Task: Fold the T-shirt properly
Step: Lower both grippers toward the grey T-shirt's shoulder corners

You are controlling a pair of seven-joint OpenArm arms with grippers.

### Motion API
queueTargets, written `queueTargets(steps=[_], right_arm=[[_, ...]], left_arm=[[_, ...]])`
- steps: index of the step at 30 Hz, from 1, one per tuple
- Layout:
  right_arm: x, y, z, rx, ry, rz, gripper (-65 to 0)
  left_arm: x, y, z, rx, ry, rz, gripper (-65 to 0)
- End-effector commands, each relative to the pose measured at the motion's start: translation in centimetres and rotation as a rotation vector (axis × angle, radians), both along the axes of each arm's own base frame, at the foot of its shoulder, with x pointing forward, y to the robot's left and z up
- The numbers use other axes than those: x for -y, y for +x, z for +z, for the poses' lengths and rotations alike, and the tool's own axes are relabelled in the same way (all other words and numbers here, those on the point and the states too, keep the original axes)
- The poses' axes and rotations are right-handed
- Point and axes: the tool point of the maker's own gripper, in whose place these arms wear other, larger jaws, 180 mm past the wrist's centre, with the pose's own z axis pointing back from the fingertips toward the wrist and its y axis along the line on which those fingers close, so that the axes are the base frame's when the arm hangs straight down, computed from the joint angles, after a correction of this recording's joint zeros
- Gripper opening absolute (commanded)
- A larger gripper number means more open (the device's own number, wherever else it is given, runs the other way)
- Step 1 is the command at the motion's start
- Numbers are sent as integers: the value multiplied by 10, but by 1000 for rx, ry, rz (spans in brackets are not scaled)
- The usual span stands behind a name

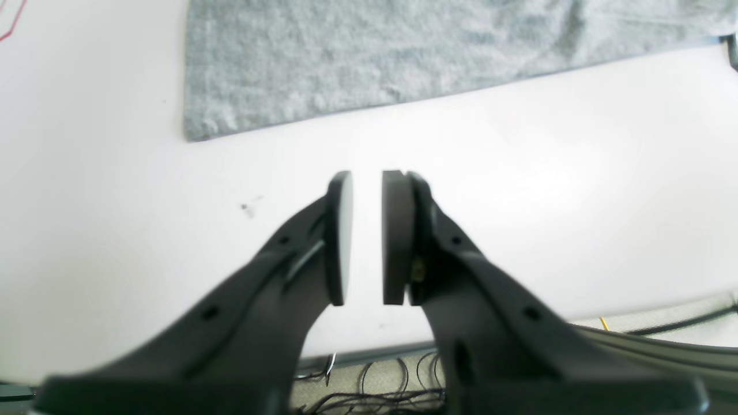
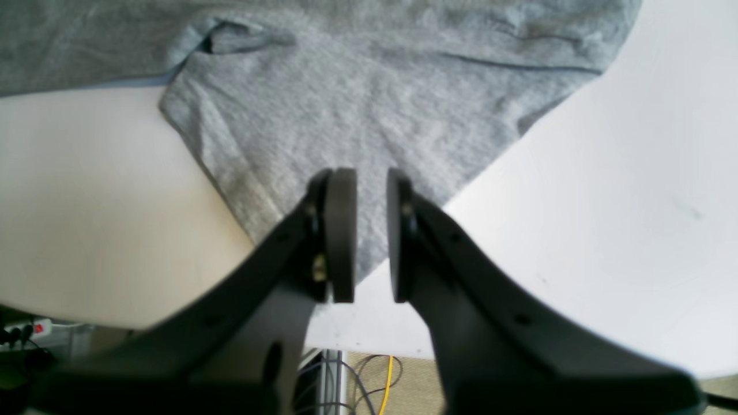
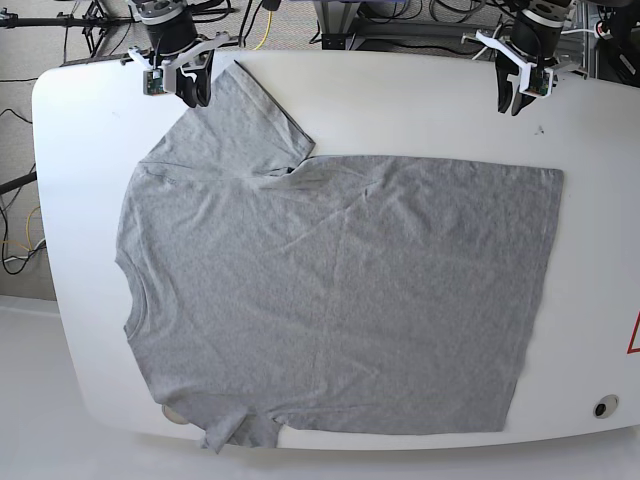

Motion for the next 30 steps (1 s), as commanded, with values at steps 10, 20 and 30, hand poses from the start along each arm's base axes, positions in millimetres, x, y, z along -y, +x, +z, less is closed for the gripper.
queueTargets(steps=[10, 20, 30], right_arm=[[-14, 18, 28, 81, 120, 1, -544], [-29, 24, 27, 57, 201, 17, -536], [-32, 26, 17, 23, 247, -23, -520]], left_arm=[[-4, 33, 23, 94, -55, -13, -533], [-11, 43, 32, 107, -104, 25, -553], [-13, 37, 30, 53, -89, 40, -494]])
